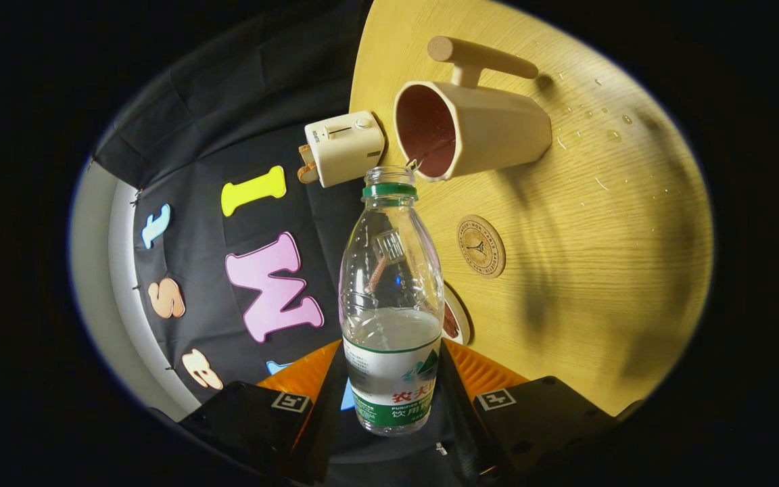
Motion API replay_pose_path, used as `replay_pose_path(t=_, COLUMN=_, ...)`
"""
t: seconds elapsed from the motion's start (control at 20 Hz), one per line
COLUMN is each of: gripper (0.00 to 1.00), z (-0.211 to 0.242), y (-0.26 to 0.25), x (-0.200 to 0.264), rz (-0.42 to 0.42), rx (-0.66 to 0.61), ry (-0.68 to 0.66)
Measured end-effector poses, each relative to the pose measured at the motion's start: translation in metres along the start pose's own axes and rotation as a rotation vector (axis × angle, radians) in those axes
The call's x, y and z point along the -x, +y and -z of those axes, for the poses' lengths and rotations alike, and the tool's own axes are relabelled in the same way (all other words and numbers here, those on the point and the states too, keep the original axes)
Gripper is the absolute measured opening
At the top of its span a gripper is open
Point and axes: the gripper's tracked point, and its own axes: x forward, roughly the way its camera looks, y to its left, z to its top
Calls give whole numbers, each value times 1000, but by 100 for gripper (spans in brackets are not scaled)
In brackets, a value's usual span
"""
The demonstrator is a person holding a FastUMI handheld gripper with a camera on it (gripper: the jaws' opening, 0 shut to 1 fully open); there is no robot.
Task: Take the bottle from table, then pour the juice into the cup, finally place the bottle on the coaster
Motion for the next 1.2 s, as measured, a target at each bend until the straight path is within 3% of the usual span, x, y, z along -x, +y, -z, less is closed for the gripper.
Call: replay_pose_path(t=1.2, gripper=74, z=-2, y=34, x=-5, rz=-75, rx=-154, ry=-69)
